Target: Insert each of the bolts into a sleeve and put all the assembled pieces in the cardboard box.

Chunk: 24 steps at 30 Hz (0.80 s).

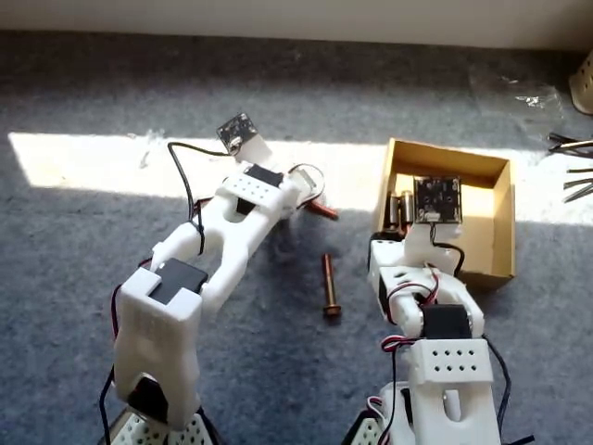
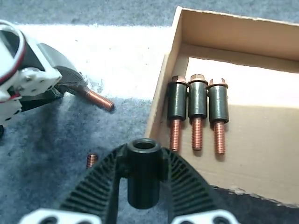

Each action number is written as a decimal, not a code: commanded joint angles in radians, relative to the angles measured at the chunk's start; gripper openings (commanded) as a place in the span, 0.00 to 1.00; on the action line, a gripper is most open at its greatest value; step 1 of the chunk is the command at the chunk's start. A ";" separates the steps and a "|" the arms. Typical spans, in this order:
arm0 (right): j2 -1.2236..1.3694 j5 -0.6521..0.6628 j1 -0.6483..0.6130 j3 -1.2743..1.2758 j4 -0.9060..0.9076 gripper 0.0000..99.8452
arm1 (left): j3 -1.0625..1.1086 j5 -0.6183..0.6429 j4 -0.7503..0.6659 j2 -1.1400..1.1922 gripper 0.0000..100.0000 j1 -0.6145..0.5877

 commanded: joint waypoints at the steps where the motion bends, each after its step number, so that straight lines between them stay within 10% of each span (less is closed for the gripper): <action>1: -0.018 0.032 0.010 -0.008 -0.031 0.01 | -0.030 0.012 0.020 0.002 0.00 -0.033; 16: -0.018 0.035 0.008 -0.008 -0.031 0.01 | -0.048 -0.003 0.203 -0.002 0.03 -0.035; 24: -0.018 0.035 0.008 -0.008 -0.031 0.01 | -0.133 -0.408 0.404 0.002 0.02 -0.039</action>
